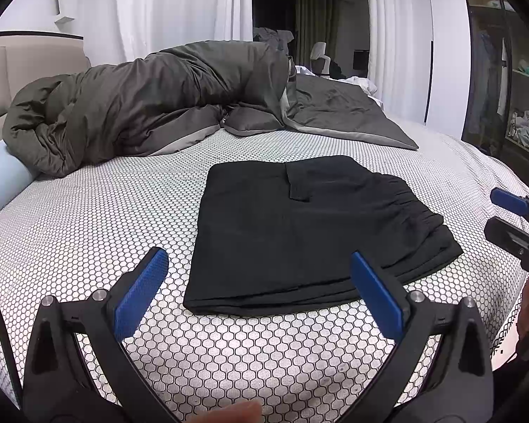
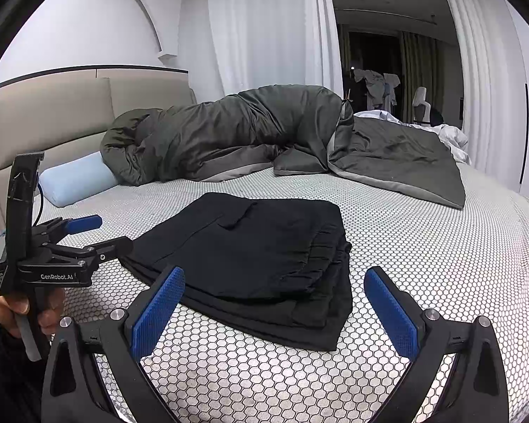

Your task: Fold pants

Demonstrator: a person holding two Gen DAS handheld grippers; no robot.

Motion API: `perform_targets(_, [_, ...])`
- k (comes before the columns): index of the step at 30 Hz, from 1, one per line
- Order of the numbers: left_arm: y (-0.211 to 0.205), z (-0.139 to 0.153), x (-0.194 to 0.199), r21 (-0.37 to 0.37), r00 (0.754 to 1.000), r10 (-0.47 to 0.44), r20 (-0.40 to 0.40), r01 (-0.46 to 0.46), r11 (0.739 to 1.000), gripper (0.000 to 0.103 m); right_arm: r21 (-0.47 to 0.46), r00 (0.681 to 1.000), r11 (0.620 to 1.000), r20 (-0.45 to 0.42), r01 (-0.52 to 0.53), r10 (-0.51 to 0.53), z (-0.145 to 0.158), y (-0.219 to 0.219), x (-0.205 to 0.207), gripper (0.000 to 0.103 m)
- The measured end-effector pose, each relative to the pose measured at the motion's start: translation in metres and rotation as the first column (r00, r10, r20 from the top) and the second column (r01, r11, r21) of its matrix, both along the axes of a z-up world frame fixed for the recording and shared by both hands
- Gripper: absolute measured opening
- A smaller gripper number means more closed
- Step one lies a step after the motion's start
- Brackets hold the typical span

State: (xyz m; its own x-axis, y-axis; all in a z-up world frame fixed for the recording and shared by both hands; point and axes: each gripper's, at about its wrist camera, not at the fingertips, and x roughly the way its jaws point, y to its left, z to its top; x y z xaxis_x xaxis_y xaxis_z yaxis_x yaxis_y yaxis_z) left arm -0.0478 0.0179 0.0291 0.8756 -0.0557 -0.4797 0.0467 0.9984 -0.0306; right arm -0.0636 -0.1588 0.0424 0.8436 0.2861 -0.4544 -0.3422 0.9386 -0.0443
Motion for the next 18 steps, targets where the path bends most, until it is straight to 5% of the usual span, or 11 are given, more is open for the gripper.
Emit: perform_targets(18, [0.01,0.001,-0.001,-0.01,1.0,-0.003,0.001,0.003,1.0,0.102,-0.003,1.0,1.0,-0.001,-0.002,0.002,-0.001,-0.001,-0.001,0.103])
